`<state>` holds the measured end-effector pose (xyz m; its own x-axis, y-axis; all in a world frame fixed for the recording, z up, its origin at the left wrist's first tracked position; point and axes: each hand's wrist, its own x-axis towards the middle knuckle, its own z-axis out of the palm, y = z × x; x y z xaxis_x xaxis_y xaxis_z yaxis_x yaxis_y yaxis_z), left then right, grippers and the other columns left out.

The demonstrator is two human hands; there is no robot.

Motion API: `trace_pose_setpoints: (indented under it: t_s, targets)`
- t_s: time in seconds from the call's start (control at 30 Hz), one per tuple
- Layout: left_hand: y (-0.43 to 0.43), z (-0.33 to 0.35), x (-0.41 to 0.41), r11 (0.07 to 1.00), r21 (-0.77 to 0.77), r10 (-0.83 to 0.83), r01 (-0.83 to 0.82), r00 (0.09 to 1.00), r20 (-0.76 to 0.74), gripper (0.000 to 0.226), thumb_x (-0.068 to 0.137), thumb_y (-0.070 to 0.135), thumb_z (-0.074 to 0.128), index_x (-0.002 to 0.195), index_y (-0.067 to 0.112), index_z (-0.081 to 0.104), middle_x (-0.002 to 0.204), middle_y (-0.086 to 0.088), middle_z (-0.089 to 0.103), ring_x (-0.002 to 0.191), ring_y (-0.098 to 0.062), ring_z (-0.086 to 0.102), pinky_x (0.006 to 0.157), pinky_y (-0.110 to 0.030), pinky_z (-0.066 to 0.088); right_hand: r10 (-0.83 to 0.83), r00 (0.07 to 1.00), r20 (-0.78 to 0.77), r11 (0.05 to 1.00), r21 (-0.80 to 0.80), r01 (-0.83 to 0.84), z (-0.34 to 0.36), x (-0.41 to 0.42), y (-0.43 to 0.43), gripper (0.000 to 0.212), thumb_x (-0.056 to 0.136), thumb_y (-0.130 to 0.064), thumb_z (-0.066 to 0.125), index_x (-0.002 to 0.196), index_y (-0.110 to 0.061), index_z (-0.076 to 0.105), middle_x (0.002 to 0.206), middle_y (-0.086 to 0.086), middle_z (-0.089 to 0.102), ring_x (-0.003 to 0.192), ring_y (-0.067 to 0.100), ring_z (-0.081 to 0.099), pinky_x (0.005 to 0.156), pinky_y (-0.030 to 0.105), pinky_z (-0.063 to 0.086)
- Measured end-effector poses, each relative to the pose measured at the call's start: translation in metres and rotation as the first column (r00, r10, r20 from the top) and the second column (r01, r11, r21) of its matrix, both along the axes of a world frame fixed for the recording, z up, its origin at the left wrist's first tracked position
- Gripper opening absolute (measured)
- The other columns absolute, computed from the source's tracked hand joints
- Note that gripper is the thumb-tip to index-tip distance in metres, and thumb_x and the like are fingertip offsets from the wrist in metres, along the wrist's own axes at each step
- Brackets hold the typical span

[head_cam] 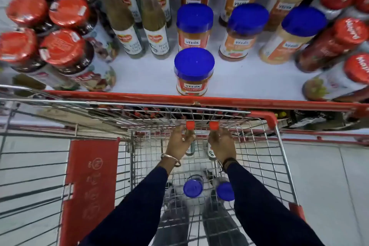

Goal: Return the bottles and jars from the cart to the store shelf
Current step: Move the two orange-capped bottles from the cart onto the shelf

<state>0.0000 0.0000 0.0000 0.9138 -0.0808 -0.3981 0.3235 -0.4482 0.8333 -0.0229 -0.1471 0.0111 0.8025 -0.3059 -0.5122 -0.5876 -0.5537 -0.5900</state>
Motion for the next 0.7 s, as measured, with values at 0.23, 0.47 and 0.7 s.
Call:
trace_pose_setpoints:
  t_s: [0.23,0.47,0.7]
  targets:
    - [-0.012,-0.030,0.008,0.993,0.083,0.092,-0.087,0.995,-0.049,0.012,0.081,0.007,0.064,0.093,0.006,0.060,0.077,0.006,0.055,0.067,-0.002,0.049,0.055,-0.004,0.037,-0.073,0.996,0.056,0.997,0.001,0.073,-0.048,0.014,-0.006,0.026,0.081,-0.040,0.062,0.098,-0.021,0.055,0.095,0.007,0.066,0.078,0.025,0.066,0.072,0.042,0.056]
    - [-0.003,-0.031,-0.012,0.994,0.033,0.107,-0.105,0.993,-0.055,0.021,0.077,0.012,0.070,0.096,0.010,0.063,0.090,-0.003,0.065,0.086,-0.017,0.059,0.078,-0.025,0.046,-0.031,0.998,0.059,0.996,0.081,0.026,-0.035,0.004,-0.020,0.023,0.081,-0.018,0.069,0.102,-0.014,0.060,0.096,0.002,0.068,0.083,0.019,0.064,0.076,0.031,0.055]
    - [0.021,0.016,-0.049,0.987,-0.012,0.161,-0.161,0.987,0.024,0.020,0.075,0.005,0.071,0.094,0.001,0.063,0.077,0.008,0.061,0.072,-0.005,0.057,0.062,0.000,0.041,0.032,0.989,0.143,0.991,0.123,-0.049,0.013,-0.030,-0.018,0.037,0.077,-0.011,0.073,0.111,-0.007,0.059,0.090,-0.007,0.062,0.078,0.004,0.059,0.065,0.002,0.041]
